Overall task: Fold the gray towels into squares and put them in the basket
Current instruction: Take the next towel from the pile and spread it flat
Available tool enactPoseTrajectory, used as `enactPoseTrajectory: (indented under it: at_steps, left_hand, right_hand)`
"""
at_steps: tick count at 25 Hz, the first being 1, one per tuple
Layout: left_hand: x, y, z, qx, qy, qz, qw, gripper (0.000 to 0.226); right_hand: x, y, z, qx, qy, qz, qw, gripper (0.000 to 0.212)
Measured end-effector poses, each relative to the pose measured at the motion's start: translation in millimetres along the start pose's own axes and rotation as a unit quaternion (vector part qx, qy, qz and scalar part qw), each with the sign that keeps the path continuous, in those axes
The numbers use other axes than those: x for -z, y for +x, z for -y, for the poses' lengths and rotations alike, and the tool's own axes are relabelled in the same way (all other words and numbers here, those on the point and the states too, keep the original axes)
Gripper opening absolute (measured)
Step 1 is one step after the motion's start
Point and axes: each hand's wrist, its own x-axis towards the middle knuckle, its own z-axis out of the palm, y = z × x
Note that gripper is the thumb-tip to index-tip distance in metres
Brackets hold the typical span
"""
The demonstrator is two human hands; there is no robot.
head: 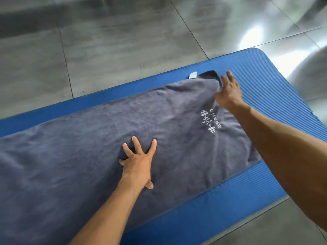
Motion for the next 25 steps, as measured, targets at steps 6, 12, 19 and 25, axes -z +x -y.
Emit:
enactPoseTrajectory:
  at_steps: [6,12,19,25]
  left_hand:
    - [-2,2,1,0.000,0.002,0.000,1.000,0.145]
    - [-2,-2,3,-0.006,-0.017,-0.004,1.000,0.141]
    - [-66,-54,-7,-0.071,-0.032,-0.173,0.982,0.071]
    - [-98,-78,-32,-0.165,0.007,-0.175,0.971,0.057]
  right_hand:
    - [-48,-69,-45,-0.078,-0.028,0.028,0.996,0.055]
    - [-76,-174,-86,0.021,-0.081,-0.004,0.996,0.053]
    - [-36,-201,-128,-0.243,0.039,-0.063,0.967,0.039]
    - [-23,-206,-136,-0.157,0.041,-0.010,0.987,0.044]
